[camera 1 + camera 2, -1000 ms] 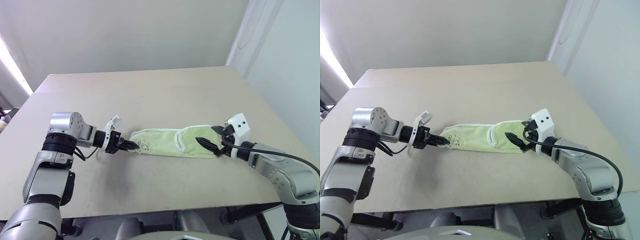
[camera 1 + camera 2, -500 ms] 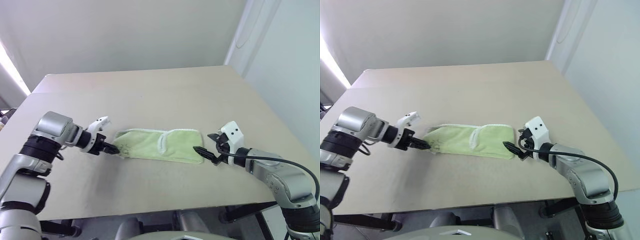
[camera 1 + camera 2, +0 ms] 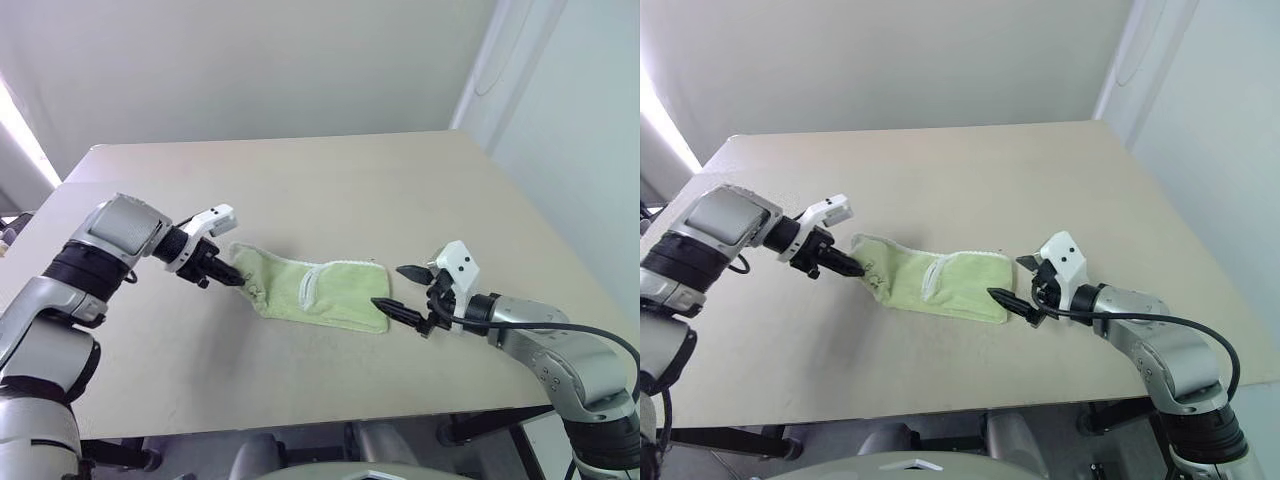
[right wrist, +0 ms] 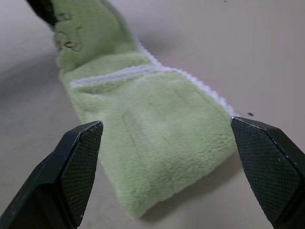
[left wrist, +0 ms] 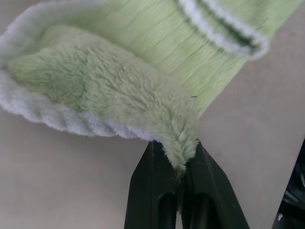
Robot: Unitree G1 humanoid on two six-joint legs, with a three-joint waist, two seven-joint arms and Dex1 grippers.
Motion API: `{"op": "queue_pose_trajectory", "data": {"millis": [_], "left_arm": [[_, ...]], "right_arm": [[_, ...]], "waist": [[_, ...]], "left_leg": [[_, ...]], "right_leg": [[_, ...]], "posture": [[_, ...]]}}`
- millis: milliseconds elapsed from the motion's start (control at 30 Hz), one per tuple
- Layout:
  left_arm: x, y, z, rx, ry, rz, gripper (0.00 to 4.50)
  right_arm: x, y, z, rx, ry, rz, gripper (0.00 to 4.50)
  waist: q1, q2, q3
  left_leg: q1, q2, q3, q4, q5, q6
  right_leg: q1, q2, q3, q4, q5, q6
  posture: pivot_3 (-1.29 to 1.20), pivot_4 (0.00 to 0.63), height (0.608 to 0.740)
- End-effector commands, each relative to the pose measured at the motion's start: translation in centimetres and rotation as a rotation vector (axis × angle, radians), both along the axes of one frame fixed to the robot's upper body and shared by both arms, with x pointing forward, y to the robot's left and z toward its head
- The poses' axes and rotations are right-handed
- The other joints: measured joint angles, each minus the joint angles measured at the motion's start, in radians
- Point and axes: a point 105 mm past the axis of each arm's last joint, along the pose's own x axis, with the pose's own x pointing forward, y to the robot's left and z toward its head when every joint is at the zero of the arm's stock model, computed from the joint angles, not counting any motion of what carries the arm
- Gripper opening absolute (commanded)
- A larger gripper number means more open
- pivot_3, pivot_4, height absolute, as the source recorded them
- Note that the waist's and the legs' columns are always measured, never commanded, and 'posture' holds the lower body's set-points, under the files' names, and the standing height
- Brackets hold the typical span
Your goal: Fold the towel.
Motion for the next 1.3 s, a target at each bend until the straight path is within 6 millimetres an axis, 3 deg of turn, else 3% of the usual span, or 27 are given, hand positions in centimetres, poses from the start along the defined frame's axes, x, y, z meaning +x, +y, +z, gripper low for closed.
{"op": "queue_pose_trajectory", "data": {"millis": [33,200,367,567,867,1033,1167,1300], "left_arm": [[0.5,-1.5,2.9,-0.023,-0.119,-0.17,0.03],[1.1,-3.0,3.6,-0.04,-0.116,-0.219,0.03],[0.8,-7.0,3.5,-0.075,-0.076,-0.356,0.03],[-0.1,-10.3,2.9,-0.069,-0.04,-0.482,0.03],[0.3,-13.0,2.3,-0.01,-0.119,-0.654,0.03],[0.0,-15.0,2.9,-0.106,-0.138,-0.691,0.03],[-0.2,-16.0,2.2,-0.11,-0.124,-0.704,0.03],[-0.4,-16.7,1.6,-0.119,-0.116,-0.72,1.04]], "right_arm": [[-0.5,0.3,0.8,-0.015,-0.036,0.039,4.5],[-0.5,0.1,0.5,-0.02,-0.027,0.019,4.5],[-0.4,-0.4,0.4,-0.028,-0.032,-0.019,4.5],[-0.8,-0.9,0.3,-0.037,-0.022,-0.045,4.5],[-1.4,-1.5,-0.2,-0.043,-0.012,-0.099,4.5],[-1.7,-1.6,-0.4,-0.045,-0.009,-0.125,4.5],[-2.0,-1.8,-0.7,-0.054,-0.005,-0.14,4.5],[-2.2,-1.8,-0.9,-0.059,0.0,-0.15,4.5]], "waist": [[0.001,0.0,0.0],[0.002,0.0,0.0],[0.008,0.0,0.0],[0.005,0.0,0.0],[0.006,0.0,0.0],[0.008,0.0,0.0],[0.011,0.0,0.0],[0.011,0.0,0.0]], "left_leg": [[0.0,0.0,0.0,0.0,0.0,0.0],[-0.005,0.0,0.0,0.002,0.0,0.0],[-0.009,0.0,0.0,0.004,0.0,0.0],[-0.011,0.0,0.0,0.004,0.0,0.0],[-0.011,-0.001,0.0,0.004,0.0,0.0],[-0.011,-0.001,0.0,0.004,0.0,0.0],[-0.011,-0.001,0.0,0.005,0.0,0.0],[-0.011,-0.001,0.0,0.005,0.0,0.0]], "right_leg": [[0.0,0.0,0.0,0.0,0.0,0.0],[-0.004,0.0,0.0,0.001,0.0,0.0],[-0.006,0.0,0.0,0.001,0.0,0.0],[-0.009,0.001,0.002,0.003,0.0,0.0],[-0.009,0.002,0.004,0.003,0.0,0.0],[-0.009,0.002,0.004,0.003,0.0,0.0],[-0.009,0.002,0.005,0.003,0.0,0.0],[-0.009,0.002,0.005,0.003,0.0,0.0]], "posture": [[0.0,0.0,0.712],[0.0,0.0,0.712],[0.0,0.0,0.712],[0.0,0.0,0.712],[0.0,0.0,0.712],[0.0,0.0,0.712],[0.0,0.0,0.712],[0.0,0.0,0.712]]}}
